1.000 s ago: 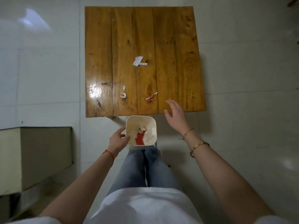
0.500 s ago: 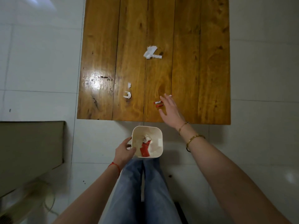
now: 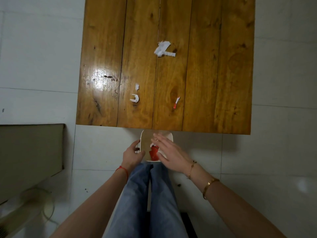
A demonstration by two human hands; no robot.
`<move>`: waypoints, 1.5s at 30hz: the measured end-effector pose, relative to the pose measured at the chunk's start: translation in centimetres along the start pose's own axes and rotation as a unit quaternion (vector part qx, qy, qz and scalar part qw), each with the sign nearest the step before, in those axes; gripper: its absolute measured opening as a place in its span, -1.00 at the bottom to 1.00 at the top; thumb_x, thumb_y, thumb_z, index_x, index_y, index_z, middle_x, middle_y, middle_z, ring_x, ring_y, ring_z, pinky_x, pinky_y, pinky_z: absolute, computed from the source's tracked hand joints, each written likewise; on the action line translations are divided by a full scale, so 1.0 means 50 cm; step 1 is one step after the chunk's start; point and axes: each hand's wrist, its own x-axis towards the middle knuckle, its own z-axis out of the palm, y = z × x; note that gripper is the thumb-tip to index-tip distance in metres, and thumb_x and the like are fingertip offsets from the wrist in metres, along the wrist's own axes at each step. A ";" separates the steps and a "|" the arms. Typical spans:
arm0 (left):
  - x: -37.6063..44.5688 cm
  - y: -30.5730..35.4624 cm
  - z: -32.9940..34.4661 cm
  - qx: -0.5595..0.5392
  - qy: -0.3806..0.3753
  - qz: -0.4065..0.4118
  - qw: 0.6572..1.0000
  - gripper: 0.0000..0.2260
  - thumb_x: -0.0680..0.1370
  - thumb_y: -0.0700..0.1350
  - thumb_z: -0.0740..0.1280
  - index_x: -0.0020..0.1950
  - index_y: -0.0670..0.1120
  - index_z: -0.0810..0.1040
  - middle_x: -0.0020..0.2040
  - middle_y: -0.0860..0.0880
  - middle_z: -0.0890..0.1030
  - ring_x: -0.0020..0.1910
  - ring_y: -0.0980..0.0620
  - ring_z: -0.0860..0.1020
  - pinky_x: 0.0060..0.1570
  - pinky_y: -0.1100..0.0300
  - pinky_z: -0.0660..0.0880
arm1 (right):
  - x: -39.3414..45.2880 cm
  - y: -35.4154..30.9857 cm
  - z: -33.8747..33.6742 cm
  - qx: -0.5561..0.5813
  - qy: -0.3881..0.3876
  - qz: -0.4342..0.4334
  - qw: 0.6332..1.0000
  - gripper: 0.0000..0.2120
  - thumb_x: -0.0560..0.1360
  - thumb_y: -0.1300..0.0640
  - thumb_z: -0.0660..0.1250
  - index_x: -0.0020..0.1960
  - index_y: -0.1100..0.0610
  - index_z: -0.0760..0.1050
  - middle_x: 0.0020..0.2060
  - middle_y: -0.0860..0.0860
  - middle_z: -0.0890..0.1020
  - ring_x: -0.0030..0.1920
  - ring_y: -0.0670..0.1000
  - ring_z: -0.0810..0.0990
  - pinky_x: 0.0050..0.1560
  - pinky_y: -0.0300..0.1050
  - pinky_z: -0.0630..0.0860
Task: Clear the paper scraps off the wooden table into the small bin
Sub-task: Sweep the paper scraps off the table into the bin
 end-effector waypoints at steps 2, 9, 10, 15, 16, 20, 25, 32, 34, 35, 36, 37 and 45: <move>-0.001 0.003 -0.002 -0.003 -0.001 0.003 1.000 -0.51 0.51 -0.15 0.32 0.44 -0.02 0.35 0.29 -0.19 0.54 0.27 -0.16 0.51 0.21 -0.03 0.48 | 0.003 0.000 -0.010 0.018 0.038 0.010 0.999 -0.51 0.62 0.06 0.10 0.53 -0.01 0.11 0.54 -0.09 0.07 0.54 -0.11 -0.04 0.50 0.07 0.15; 0.005 0.004 -0.012 -0.008 0.017 0.008 1.000 -0.52 0.51 -0.16 0.32 0.44 -0.02 0.36 0.29 -0.17 0.54 0.27 -0.15 0.51 0.23 -0.03 0.46 | 0.121 0.061 -0.122 -0.041 0.212 0.169 0.962 -0.44 0.62 0.03 0.07 0.55 0.10 -0.03 0.56 0.04 -0.02 0.54 0.00 -0.11 0.53 0.02 -0.08; 0.006 0.003 -0.014 -0.010 0.018 0.005 1.000 -0.51 0.51 -0.16 0.32 0.44 -0.02 0.35 0.29 -0.17 0.54 0.27 -0.15 0.51 0.23 -0.03 0.47 | 0.131 0.068 -0.124 -0.051 0.201 0.177 0.962 -0.44 0.62 0.02 0.07 0.55 0.11 -0.03 0.56 0.06 -0.02 0.54 0.00 -0.11 0.53 0.01 -0.11; 0.008 -0.004 -0.021 -0.022 0.022 -0.006 1.000 -0.50 0.50 -0.17 0.33 0.44 0.00 0.35 0.29 -0.16 0.54 0.25 -0.14 0.51 0.21 -0.03 0.48 | 0.122 0.042 -0.084 -0.087 0.130 0.084 0.984 -0.45 0.62 0.01 0.07 0.55 0.08 0.01 0.56 0.01 0.00 0.54 -0.03 -0.13 0.51 -0.03 -0.16; 0.008 -0.005 -0.022 -0.024 0.022 -0.006 0.999 -0.50 0.50 -0.17 0.33 0.44 0.01 0.35 0.29 -0.16 0.55 0.25 -0.14 0.52 0.21 -0.02 0.49 | 0.113 0.033 -0.070 -0.096 0.112 0.055 0.988 -0.46 0.62 0.02 0.08 0.54 0.09 0.04 0.55 0.01 0.03 0.54 -0.03 -0.11 0.53 0.00 -0.13; 0.007 -0.011 -0.029 -0.029 0.020 -0.002 0.999 -0.50 0.51 -0.18 0.32 0.44 0.00 0.35 0.29 -0.17 0.55 0.25 -0.14 0.52 0.21 -0.01 0.48 | 0.084 -0.001 -0.017 -0.118 0.039 -0.068 0.990 -0.54 0.59 0.07 0.13 0.48 0.10 0.23 0.46 0.03 0.31 0.50 0.02 0.17 0.50 0.06 0.13; 0.010 -0.019 -0.042 -0.033 0.030 -0.003 0.999 -0.51 0.52 -0.18 0.32 0.44 -0.01 0.35 0.30 -0.17 0.54 0.26 -0.14 0.51 0.22 -0.03 0.47 | 0.128 -0.026 -0.044 -0.077 0.107 -0.077 0.988 -0.57 0.59 0.09 0.15 0.44 0.10 0.29 0.36 0.02 0.41 0.40 -0.02 0.29 0.40 0.00 0.33; 0.021 -0.030 -0.060 -0.041 0.044 -0.010 0.998 -0.50 0.53 -0.14 0.33 0.45 0.00 0.33 0.33 -0.15 0.51 0.28 -0.15 0.50 0.20 -0.06 0.49 | 0.300 -0.042 -0.141 -0.137 0.111 -0.045 0.983 -0.45 0.60 0.04 0.14 0.54 0.06 0.06 0.55 0.05 0.09 0.54 0.07 0.03 0.52 0.00 -0.02; 0.024 -0.030 -0.063 -0.043 0.047 -0.008 0.998 -0.51 0.52 -0.13 0.34 0.44 0.01 0.34 0.33 -0.14 0.51 0.28 -0.15 0.50 0.20 -0.07 0.49 | 0.330 -0.036 -0.141 -0.156 0.090 -0.048 0.983 -0.45 0.60 0.05 0.13 0.54 0.09 0.06 0.56 0.07 0.05 0.55 0.07 0.00 0.53 0.05 -0.03; 0.025 -0.031 -0.064 -0.044 0.048 -0.007 0.998 -0.51 0.52 -0.12 0.34 0.44 0.01 0.35 0.32 -0.14 0.52 0.28 -0.15 0.50 0.19 -0.07 0.49 | 0.337 -0.033 -0.140 -0.163 0.084 -0.043 0.982 -0.45 0.60 0.06 0.12 0.54 0.10 0.05 0.56 0.07 0.04 0.55 0.07 -0.01 0.53 0.06 -0.03; 0.026 -0.031 -0.065 -0.044 0.048 -0.006 0.998 -0.51 0.52 -0.12 0.35 0.44 0.01 0.35 0.32 -0.13 0.52 0.28 -0.15 0.50 0.19 -0.07 0.50 | 0.339 -0.031 -0.138 -0.174 0.081 -0.043 0.980 -0.45 0.60 0.07 0.12 0.54 0.12 0.05 0.56 0.07 0.04 0.55 0.07 -0.02 0.54 0.06 -0.04; 0.027 -0.032 -0.066 -0.043 0.047 -0.005 0.998 -0.51 0.52 -0.11 0.35 0.44 0.01 0.35 0.32 -0.13 0.52 0.28 -0.15 0.50 0.18 -0.07 0.50 | 0.335 -0.029 -0.134 -0.188 0.080 -0.051 0.977 -0.45 0.60 0.07 0.12 0.54 0.13 0.05 0.56 0.08 0.04 0.55 0.07 -0.02 0.54 0.06 -0.04; 0.020 -0.031 -0.060 -0.043 0.036 0.001 0.998 -0.50 0.50 -0.17 0.34 0.43 0.00 0.37 0.27 -0.16 0.56 0.24 -0.11 0.52 0.20 0.01 0.49 | 0.176 -0.016 -0.035 -0.248 -0.056 -0.184 0.950 -0.44 0.61 0.07 0.11 0.55 0.12 0.00 0.55 0.07 0.02 0.54 0.03 -0.04 0.53 0.04 -0.02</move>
